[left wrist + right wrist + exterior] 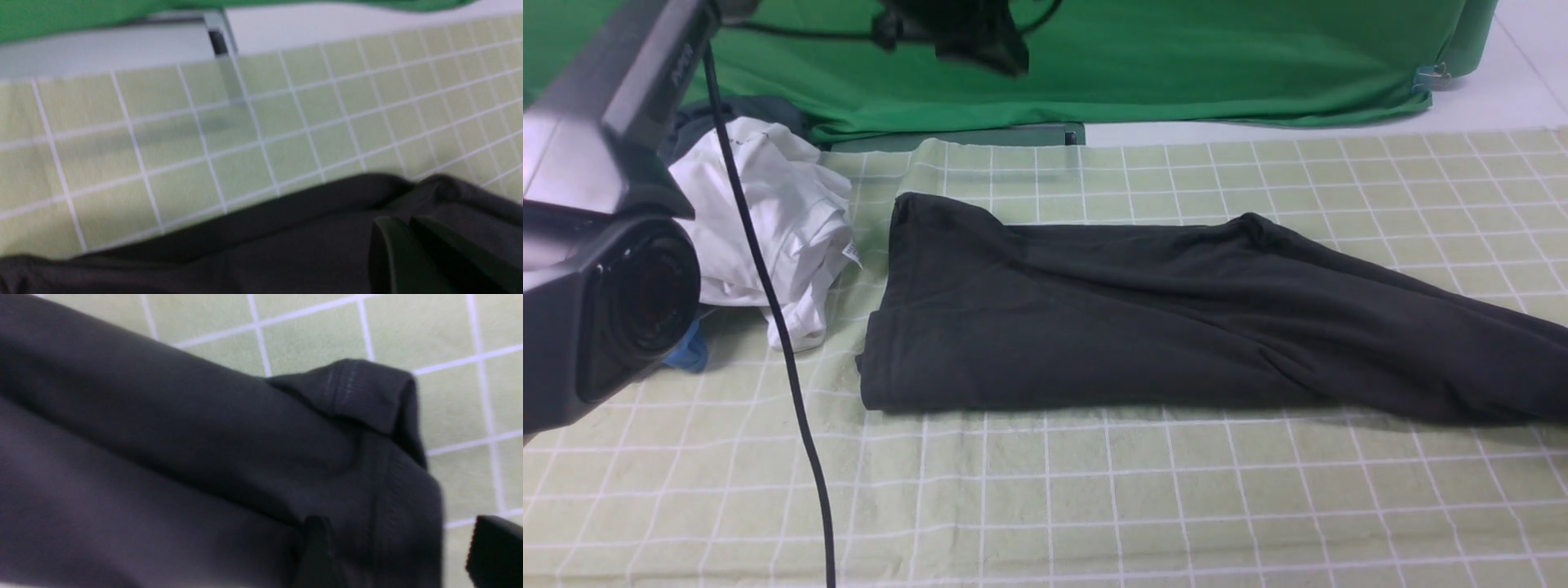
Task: Fold a long-sleeved shirt over a green coffee tablecloth.
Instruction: 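Pull the folded dark garment lengthwise by its ends to straighten it flat on the table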
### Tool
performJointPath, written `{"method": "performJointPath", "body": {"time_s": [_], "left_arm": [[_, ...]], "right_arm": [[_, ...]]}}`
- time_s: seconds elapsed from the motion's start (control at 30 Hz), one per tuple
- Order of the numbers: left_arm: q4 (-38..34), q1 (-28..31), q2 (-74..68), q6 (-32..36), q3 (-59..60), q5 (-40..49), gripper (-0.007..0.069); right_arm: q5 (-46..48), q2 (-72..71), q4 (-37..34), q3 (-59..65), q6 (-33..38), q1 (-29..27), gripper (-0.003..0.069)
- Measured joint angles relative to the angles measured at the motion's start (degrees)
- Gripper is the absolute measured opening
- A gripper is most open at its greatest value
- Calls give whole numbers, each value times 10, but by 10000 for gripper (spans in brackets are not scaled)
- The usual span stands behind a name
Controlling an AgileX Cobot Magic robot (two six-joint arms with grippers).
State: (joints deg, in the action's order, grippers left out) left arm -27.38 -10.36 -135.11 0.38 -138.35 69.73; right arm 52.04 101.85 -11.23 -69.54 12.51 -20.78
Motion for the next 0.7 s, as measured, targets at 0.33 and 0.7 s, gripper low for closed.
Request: {"method": "performJointPath", "body": {"time_s": [0.33, 0.7], "left_arm": [[-3, 0, 5, 28, 113, 5, 58], [7, 0, 13, 43, 114, 4, 77]], "right_arm": [[0, 45, 13, -1, 14, 0, 54], [-1, 45, 96, -79, 11, 0, 47]]}}
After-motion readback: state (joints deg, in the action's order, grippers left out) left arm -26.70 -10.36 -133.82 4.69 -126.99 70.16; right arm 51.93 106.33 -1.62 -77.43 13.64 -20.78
